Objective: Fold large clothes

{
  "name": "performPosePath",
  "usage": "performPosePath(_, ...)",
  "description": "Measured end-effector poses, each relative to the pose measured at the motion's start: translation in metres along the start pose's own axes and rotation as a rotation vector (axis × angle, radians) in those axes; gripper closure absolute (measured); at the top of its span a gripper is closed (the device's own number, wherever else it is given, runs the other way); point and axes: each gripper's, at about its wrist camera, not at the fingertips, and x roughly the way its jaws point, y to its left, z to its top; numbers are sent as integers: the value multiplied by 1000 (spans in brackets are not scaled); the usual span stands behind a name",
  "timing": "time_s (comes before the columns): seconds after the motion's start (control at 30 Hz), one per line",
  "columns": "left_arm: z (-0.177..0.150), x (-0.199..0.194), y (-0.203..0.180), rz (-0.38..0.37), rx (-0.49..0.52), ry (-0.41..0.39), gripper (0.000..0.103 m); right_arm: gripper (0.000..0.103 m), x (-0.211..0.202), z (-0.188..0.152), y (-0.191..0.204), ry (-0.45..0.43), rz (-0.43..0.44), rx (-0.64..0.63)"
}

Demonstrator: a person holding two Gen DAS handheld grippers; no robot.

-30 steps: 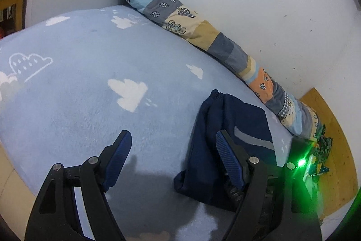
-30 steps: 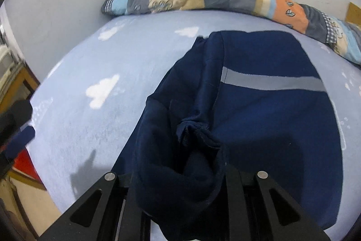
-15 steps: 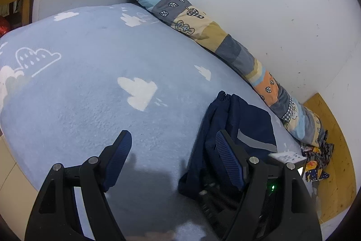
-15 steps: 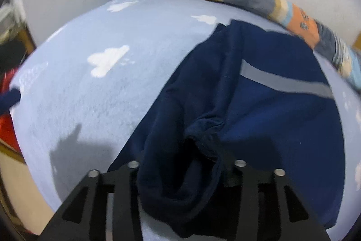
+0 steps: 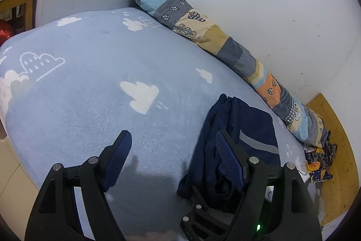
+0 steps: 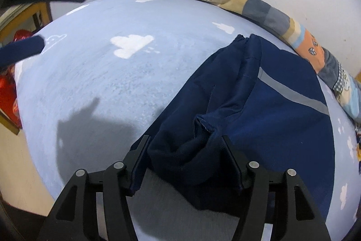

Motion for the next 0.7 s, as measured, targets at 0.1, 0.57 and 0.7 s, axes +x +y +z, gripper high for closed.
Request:
performPosePath(0.1,0,-2,-2,7,7,-8,26,39,-5,-3,5,-4,7,-29)
performPosePath(0.57,-1,-4,-1,32,12,-16,26,35,-18,-15,13,-12,55,-86)
performPosePath(0.7,-2,-4,-2,37,19,-18,26,35,-20,-17,15,-15,61,-95)
